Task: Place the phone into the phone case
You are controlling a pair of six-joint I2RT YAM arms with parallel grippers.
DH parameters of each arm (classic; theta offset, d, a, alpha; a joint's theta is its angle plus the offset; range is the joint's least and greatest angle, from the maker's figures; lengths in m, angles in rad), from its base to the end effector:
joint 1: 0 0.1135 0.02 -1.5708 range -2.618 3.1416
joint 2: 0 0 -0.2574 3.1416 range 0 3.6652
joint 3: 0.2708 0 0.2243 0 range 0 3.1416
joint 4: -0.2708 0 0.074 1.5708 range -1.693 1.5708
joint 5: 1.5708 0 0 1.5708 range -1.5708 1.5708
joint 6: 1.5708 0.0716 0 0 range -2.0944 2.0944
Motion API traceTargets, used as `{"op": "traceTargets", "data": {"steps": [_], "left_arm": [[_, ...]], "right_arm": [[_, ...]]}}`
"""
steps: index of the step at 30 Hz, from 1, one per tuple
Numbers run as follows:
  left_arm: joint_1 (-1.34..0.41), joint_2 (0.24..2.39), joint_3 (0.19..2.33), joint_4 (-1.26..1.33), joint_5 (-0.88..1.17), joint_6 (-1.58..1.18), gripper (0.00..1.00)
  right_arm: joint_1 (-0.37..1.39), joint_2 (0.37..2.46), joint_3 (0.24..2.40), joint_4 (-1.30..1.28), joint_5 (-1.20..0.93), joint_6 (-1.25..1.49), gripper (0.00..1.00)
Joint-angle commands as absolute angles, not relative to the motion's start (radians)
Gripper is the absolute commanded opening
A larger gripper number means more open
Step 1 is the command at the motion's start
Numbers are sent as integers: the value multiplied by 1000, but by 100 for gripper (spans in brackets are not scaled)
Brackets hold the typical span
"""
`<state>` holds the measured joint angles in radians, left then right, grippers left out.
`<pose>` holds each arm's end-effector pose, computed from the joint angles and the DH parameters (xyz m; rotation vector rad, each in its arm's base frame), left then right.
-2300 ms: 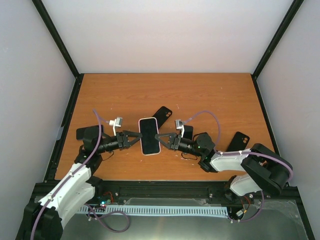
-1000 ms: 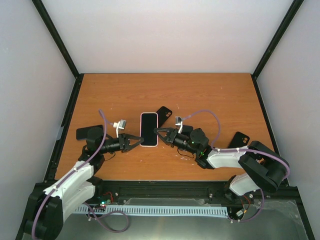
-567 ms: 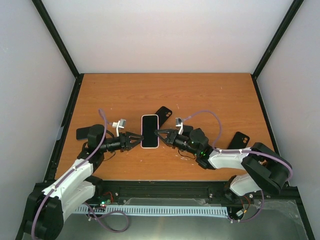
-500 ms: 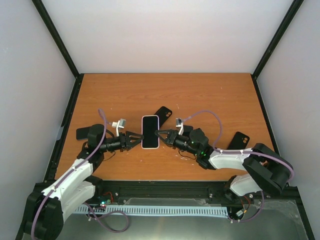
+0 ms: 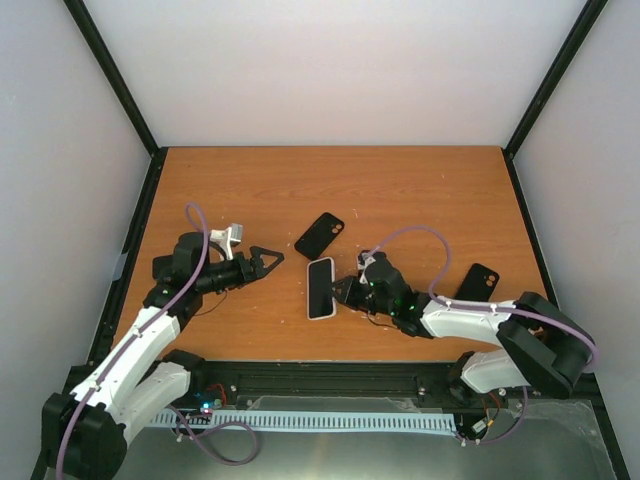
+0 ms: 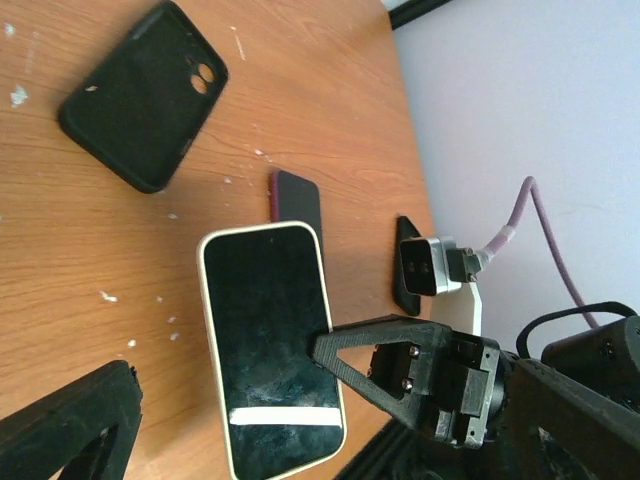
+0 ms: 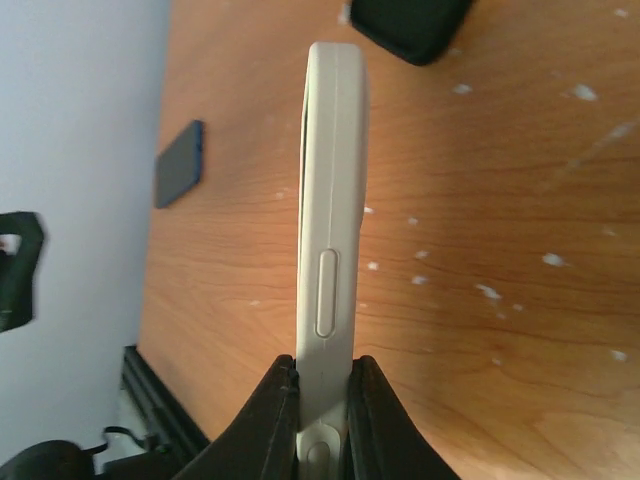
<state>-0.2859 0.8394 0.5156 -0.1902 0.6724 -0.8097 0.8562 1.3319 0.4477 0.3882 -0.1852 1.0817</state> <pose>0.1652 -0.0950 0.2293 -0.1367 2.2521 -1.3316 0.1666 0.2122 0.1658 0.1359 2.3615 1.2843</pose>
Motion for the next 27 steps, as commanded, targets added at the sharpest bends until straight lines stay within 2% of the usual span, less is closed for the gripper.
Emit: {"op": "traceTargets", "data": {"steps": [1,7,15,22,27], "left_arm": [[-284,830,559,-287,582,-711,100],[-283,844,552,-285,595,-696,100],[-284,850,545,-300,591,-689,99],[-284,856,538,-302,571,-702,100],[-284,886,550,-301,561,-705,99]], "right_arm": [[856,1367,448,377,-150,1080,6],[856,1465,442,428,-192,1125,5],[861,1493,404,451,-170,1159,7],[866,1515,378,440,-182,1150,12],[867,1459,384,329,-137,1121,23]]}}
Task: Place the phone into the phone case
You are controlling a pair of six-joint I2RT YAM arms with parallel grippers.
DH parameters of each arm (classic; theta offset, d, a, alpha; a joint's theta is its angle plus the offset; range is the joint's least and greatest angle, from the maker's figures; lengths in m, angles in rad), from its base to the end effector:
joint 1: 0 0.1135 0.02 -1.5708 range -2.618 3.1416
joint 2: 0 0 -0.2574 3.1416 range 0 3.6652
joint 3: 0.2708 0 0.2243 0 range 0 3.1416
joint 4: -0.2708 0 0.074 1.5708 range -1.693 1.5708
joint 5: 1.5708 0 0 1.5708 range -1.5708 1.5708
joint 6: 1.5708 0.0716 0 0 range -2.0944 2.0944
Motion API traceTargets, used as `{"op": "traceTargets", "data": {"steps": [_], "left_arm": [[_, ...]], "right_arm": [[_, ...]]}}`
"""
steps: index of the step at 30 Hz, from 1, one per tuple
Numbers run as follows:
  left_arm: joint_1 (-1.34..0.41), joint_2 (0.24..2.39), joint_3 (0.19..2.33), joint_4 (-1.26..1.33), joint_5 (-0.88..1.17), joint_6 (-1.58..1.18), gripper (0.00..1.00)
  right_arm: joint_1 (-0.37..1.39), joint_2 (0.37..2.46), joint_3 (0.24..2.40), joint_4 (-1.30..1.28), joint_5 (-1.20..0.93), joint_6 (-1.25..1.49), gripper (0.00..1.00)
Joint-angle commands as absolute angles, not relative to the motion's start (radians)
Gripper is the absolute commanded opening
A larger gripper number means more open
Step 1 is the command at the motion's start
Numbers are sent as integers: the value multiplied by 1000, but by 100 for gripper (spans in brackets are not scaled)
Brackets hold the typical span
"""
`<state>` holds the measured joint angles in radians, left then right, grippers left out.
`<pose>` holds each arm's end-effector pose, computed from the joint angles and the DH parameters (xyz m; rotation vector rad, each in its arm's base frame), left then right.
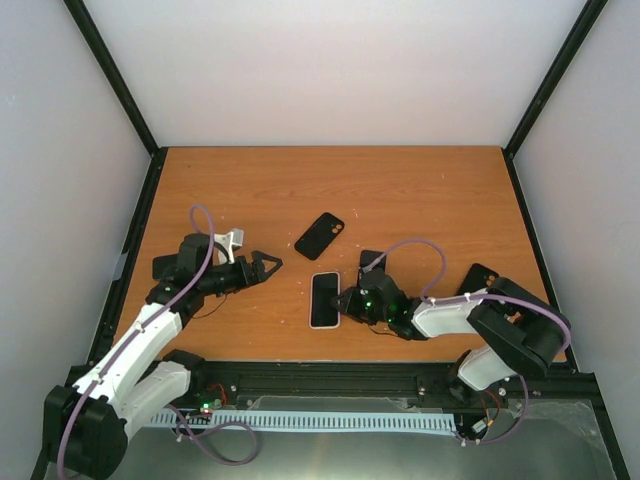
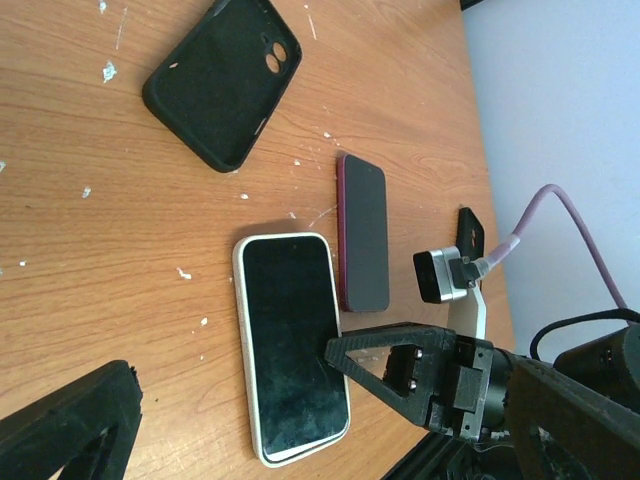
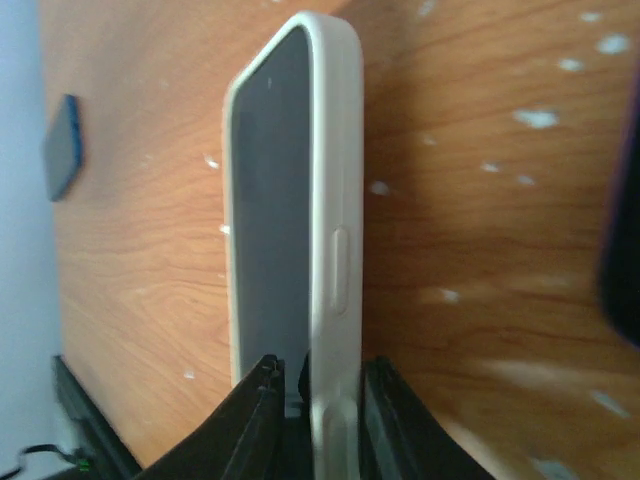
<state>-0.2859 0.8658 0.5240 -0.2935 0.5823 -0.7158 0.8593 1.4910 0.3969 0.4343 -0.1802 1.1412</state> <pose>0.1660 -0.0898 0.2142 -0.1518 2.3425 -1.1730 0.1640 0.2099 0.1170 0.2459 2.5338 1.1726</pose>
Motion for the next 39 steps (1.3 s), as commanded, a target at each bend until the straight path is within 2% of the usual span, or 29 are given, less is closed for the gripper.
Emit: {"op": "traceTargets", "data": {"steps": [1,8,15,17,20,23,28,35,39], "left_arm": [[-284,891,552,-302,554,-708,99],[-284,936,572,-282,516,-717,99],[-284,1115,598,-169,444,-743,96],[-284,1201,642,-141,416,-749,95],[-284,1341,698,-50,436,-752,92],[-284,1489,797,-36,418,-729,88],[-283,1694,936,-6,393,-679,87],[-284,1866,1025,72,487,-652,85],[-286,1922,1032,111,568,-669,81]], "right_arm": [[867,1445,390,301,-127,1111,25],[865,1335,448,77,-39,1033,37],[859,1281,600,-223,118,899,49],[855,1275,643,-309,186,877,56],[827,1285,692,-392,267,868,71],[789,1319,713,-412,290,837,76],[740,1385,725,-370,264,802,83],[718,1509,772,-313,231,788,89],[716,1573,811,-331,256,786,91]]}}
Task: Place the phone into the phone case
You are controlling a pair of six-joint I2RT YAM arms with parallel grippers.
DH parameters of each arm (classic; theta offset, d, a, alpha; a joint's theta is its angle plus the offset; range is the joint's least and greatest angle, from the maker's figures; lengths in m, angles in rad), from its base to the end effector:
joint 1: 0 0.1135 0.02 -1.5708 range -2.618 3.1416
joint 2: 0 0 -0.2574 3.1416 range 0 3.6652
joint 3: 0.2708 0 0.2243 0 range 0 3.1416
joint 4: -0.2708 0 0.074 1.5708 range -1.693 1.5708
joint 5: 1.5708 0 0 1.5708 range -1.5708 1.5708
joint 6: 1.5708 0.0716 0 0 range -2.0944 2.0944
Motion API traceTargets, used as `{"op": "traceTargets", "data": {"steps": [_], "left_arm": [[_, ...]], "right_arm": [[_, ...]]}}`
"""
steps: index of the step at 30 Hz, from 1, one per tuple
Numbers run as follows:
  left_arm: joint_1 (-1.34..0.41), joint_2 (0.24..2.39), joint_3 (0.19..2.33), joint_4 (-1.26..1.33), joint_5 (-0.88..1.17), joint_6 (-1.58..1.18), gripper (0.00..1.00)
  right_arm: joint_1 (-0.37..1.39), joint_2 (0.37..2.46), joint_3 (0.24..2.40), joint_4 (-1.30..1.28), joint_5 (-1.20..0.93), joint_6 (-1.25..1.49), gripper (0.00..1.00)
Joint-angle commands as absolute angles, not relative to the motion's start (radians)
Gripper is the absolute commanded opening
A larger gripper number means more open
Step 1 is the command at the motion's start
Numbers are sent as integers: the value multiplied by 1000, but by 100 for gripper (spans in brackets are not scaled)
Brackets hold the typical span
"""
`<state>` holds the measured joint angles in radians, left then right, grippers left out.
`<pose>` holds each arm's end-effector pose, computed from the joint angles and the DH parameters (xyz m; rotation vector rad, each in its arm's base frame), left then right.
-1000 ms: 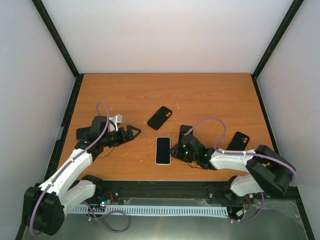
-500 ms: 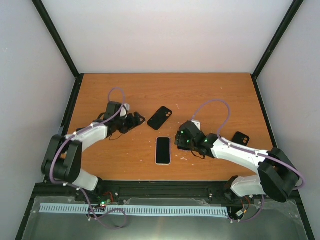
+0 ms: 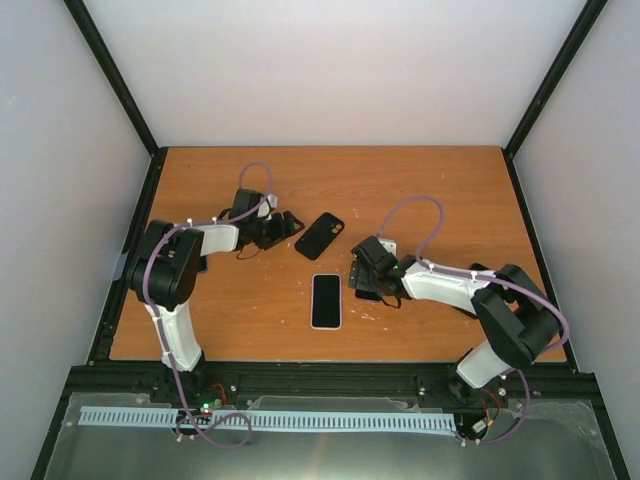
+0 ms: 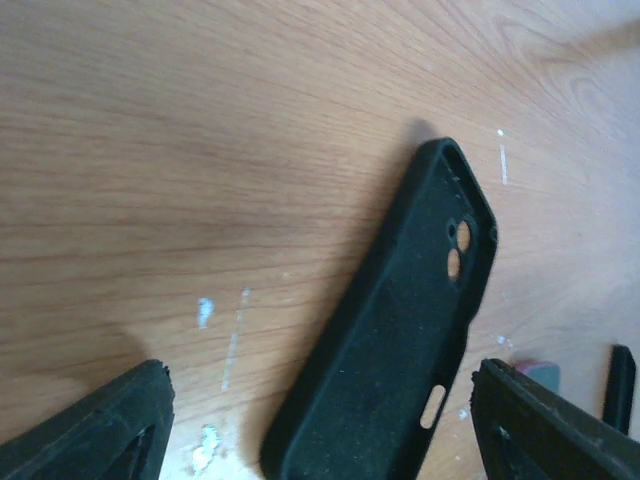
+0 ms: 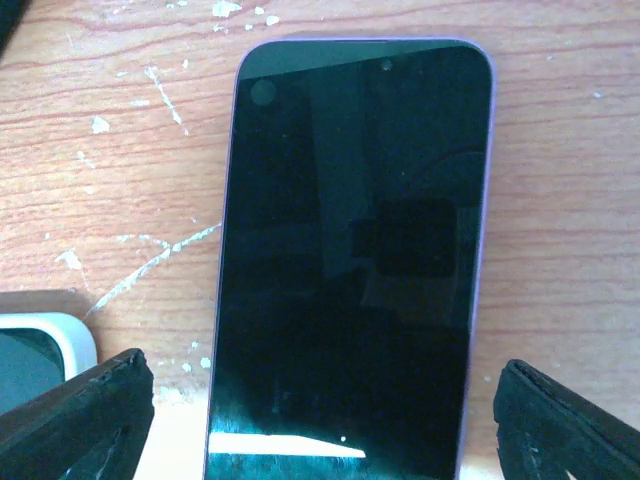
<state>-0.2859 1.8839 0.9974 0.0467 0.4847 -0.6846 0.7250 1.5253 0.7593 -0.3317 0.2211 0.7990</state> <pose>0.3495 -0.1375 0.1266 -0.2665 2.5285 -1.0053 0.2134 0.1681 0.1360 0.1683 2.6365 0.2274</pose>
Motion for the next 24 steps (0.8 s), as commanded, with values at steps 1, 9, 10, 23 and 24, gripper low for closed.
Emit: {"op": "traceTargets", "data": {"steps": [1,9,10,23,24], "left_arm": [[-289,1929,1029,116,579,-677,81],[-333,1962,1020,129,640,-698,78],[-337,1962,1018,135,646,-702,78],[-428,1957,957,215,729,-809,76],[-431,1949,949,220,729,-813,77]], "right_arm": [[716,1582,818,-340,268,787,92],[716,1639,834,-322,282,762,90],[716,1648,837,-322,278,756,90],[716,1644,765,-314,283,750,76],[716,1637,755,-311,283,753,74]]}}
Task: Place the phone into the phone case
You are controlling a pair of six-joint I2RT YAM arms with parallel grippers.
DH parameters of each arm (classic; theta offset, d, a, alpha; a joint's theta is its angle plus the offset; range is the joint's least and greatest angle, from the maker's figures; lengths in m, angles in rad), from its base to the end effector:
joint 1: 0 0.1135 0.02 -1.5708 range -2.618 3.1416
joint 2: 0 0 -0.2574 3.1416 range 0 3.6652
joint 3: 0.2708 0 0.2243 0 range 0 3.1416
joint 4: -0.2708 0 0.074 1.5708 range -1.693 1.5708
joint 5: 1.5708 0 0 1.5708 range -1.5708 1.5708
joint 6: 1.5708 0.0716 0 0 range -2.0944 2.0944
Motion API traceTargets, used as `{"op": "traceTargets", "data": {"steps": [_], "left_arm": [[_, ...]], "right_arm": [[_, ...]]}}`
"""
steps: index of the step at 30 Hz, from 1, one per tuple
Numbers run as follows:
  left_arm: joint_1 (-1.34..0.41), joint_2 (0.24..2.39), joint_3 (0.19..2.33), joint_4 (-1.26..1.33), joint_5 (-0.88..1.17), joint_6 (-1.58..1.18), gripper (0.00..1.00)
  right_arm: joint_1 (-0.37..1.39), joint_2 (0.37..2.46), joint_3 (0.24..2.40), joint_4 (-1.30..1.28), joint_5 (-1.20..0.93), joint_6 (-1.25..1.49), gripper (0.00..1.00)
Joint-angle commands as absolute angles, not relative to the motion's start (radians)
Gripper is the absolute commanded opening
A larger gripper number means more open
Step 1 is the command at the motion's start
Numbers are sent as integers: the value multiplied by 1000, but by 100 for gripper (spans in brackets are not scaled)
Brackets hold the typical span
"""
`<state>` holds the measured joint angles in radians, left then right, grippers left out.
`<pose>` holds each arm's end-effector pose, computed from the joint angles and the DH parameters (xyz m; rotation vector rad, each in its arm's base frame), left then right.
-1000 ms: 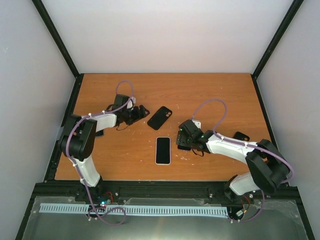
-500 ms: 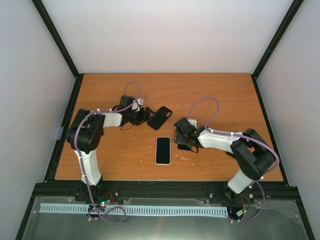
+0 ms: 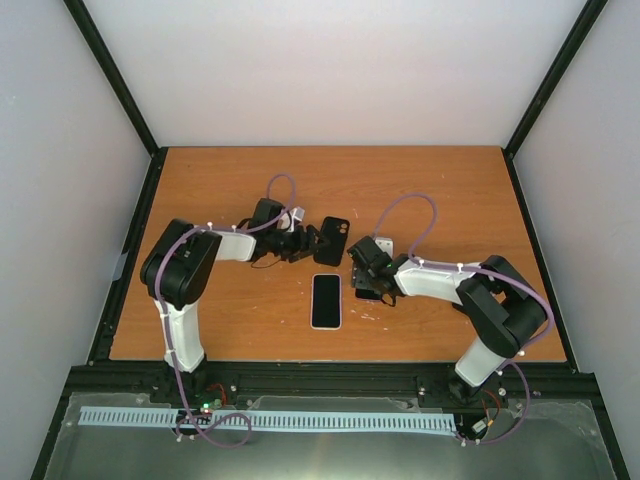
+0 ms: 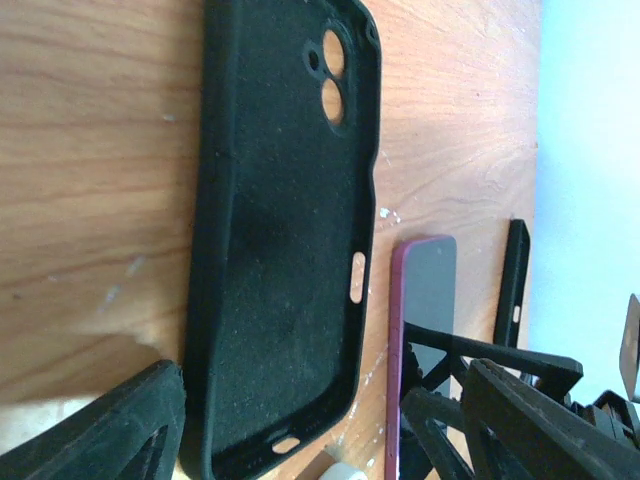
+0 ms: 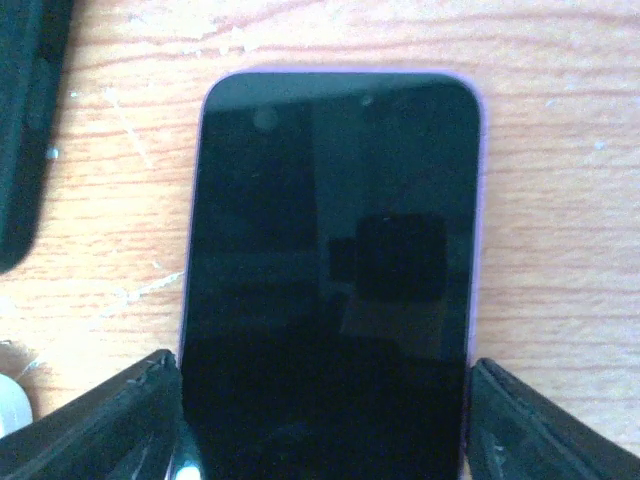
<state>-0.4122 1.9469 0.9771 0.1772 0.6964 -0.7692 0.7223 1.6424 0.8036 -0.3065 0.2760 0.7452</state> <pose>0.3268 -0.1930 0.1168 -0.0790 2.5677 -1.3463 0.2278 0.1748 0.1194 0.1095 2.6412 0.1097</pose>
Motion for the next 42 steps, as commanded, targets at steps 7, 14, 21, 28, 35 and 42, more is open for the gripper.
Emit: {"op": "traceTargets", "data": {"steps": [7,14,21,28,35,42], "left_arm": [[-465,1953,926,265,731,-839,76],[-481,1913,888,335,759,-904,75],[-469,1831,868,263,675,-903,75],[-406,1751,795,240,638,-895,85],[-393,1664,786,121,543,-825,99],[-393,1598,764,98,512,-798,99]], "right_arm": [[716,1575,672,-298,237,776,59],[716,1451,620,-308,220,774,51],[710,1432,669,-304,211,762,50],[711,1477,749,-345,240,825,74],[711,1554,825,-393,280,826,85],[712,1653,888,-422,294,824,87]]}}
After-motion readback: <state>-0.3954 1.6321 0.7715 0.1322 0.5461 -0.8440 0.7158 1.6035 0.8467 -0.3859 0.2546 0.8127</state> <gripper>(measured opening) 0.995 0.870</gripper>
